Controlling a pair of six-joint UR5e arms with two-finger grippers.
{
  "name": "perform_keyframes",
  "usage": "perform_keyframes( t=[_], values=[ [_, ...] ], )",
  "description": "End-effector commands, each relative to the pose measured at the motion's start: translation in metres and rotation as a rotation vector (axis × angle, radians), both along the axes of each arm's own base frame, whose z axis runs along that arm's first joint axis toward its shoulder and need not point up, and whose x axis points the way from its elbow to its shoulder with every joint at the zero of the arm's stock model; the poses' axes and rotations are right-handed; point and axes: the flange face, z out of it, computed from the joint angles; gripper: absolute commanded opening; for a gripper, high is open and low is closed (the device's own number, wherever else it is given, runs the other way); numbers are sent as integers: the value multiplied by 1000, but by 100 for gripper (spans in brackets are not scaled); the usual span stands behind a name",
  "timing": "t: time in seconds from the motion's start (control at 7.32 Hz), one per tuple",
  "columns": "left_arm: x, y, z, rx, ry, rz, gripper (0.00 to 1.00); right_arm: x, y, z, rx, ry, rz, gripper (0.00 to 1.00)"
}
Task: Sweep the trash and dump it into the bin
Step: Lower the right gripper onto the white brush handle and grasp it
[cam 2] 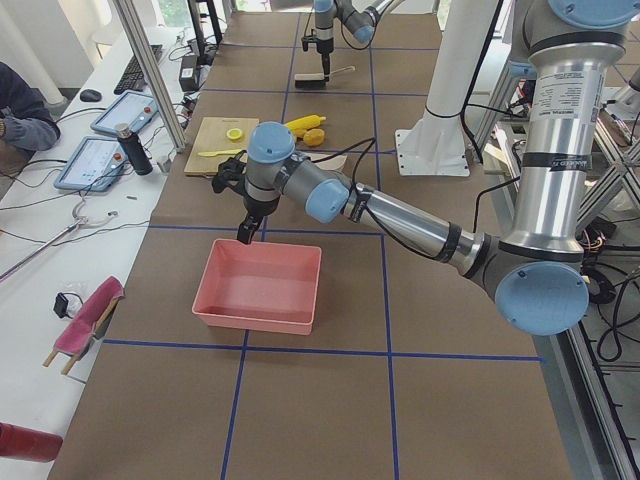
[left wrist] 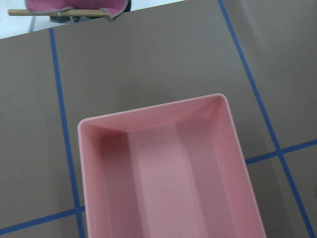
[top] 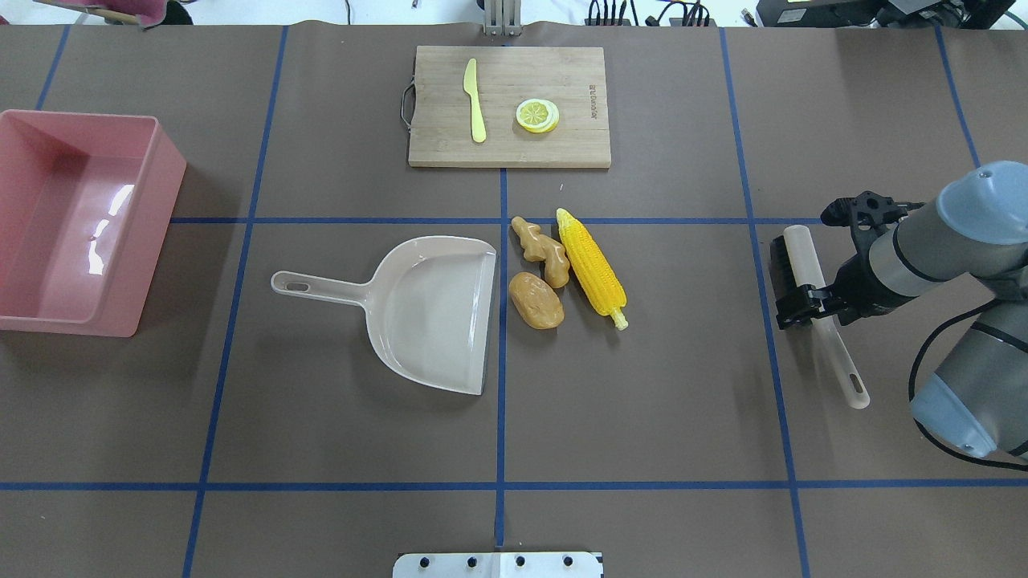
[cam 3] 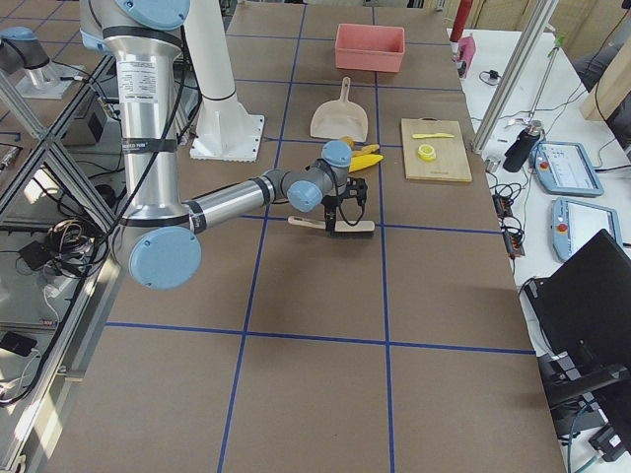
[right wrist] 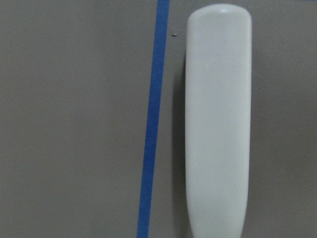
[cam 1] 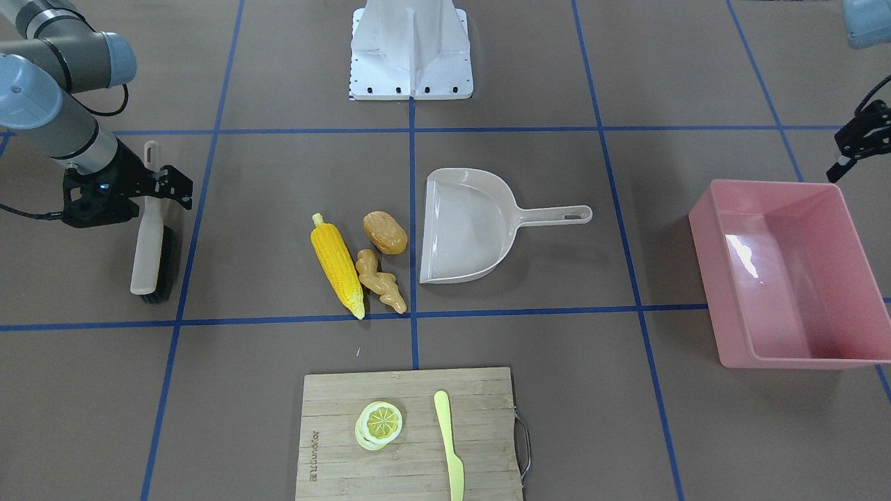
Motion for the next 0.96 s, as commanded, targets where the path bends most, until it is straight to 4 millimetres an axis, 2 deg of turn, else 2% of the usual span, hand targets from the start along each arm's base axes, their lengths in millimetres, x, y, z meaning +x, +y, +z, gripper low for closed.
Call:
perform_keyframes(
  t=[0.0, 0.14, 0.27, 0.41, 0.68, 0.82],
  values=[
    [20, 15, -35, 72, 17, 46, 99, 5, 8, 7, -28, 12, -7, 100],
    [25, 16, -35, 72, 17, 56, 99, 5, 14, 1, -62, 28, -22, 100],
    [44, 22, -42, 90, 23, 96, 99, 8, 21, -12, -97, 53, -27, 100],
    [53, 30, -55, 119, 28, 118, 99, 10, 28, -23, -122, 76, -34, 100],
    [89, 50, -77, 166, 49, 202, 99, 13, 33, -14, -120, 99, -39, 99],
    [100, 53, -92, 196, 61, 225, 99, 11, 33, -6, -120, 108, -46, 99]
  ],
)
